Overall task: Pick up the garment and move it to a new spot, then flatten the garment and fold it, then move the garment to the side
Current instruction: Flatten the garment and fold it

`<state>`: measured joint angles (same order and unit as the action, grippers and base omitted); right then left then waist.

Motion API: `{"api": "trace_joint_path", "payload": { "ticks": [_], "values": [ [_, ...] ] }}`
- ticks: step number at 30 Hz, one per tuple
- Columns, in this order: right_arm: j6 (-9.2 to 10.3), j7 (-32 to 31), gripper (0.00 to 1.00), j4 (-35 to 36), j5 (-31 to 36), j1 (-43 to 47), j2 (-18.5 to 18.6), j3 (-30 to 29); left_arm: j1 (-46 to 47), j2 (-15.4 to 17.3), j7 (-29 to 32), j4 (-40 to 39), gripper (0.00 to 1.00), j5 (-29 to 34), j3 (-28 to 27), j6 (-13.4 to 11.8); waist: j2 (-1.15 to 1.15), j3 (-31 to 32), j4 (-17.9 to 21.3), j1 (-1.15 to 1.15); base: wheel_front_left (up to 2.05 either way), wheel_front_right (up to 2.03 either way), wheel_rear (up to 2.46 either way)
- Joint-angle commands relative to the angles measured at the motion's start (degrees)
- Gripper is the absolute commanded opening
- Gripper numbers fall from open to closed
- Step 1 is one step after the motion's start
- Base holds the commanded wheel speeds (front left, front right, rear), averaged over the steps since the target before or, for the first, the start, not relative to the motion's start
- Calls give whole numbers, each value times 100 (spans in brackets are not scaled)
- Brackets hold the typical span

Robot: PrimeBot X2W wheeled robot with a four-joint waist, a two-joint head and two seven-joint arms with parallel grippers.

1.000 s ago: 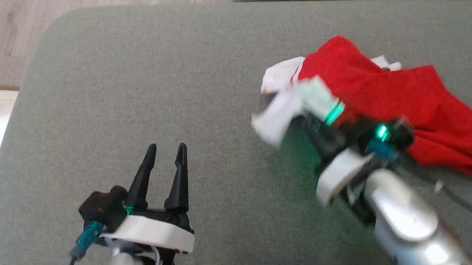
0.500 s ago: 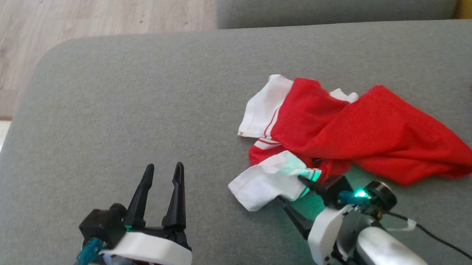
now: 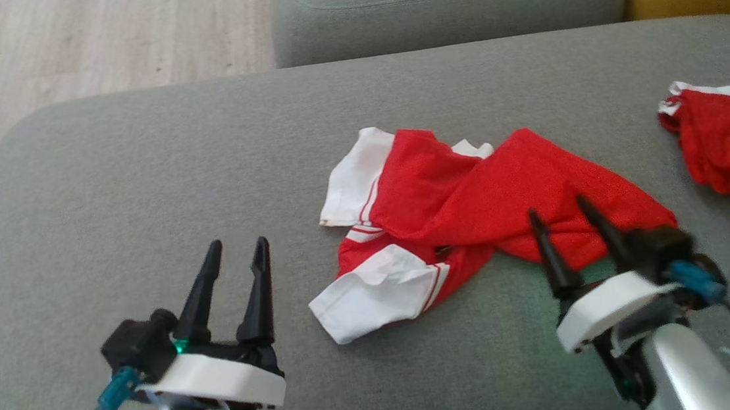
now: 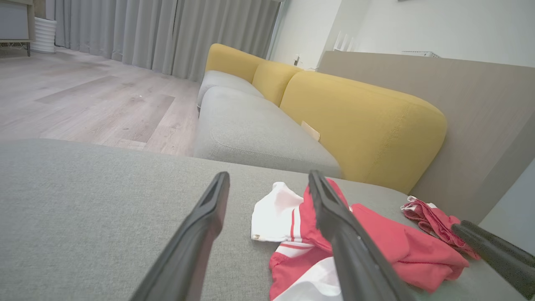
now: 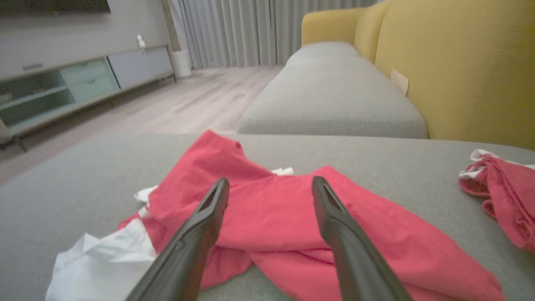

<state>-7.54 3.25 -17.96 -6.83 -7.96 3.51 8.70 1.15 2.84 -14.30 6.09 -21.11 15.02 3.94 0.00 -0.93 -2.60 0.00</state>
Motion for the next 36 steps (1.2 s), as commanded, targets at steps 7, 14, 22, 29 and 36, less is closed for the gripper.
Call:
{"api": "trace_joint_path", "payload": {
  "ticks": [7,14,22,29,36],
  "values": [
    [5,483,100,809,-557,182,-63,-224,178,4,-70,-390,100,31,-288,-39,0,-85,330,0,0,0,0],
    [5,576,100,835,-656,232,-63,-204,240,4,-70,-344,100,90,-208,8,0,-153,319,0,0,0,0],
    [5,322,100,818,-408,-173,-63,-29,356,4,-70,-305,100,64,-81,34,0,-403,0,0,0,0,0],
    [5,-415,100,378,-32,-1186,46,356,538,4,-70,-245,100,-76,104,19,0,-723,-575,0,0,0,0],
    [5,-1170,100,-777,-358,-2236,629,890,642,4,-70,-186,100,-205,269,-28,0,-896,-1153,0,0,0,0]
  ]
}}
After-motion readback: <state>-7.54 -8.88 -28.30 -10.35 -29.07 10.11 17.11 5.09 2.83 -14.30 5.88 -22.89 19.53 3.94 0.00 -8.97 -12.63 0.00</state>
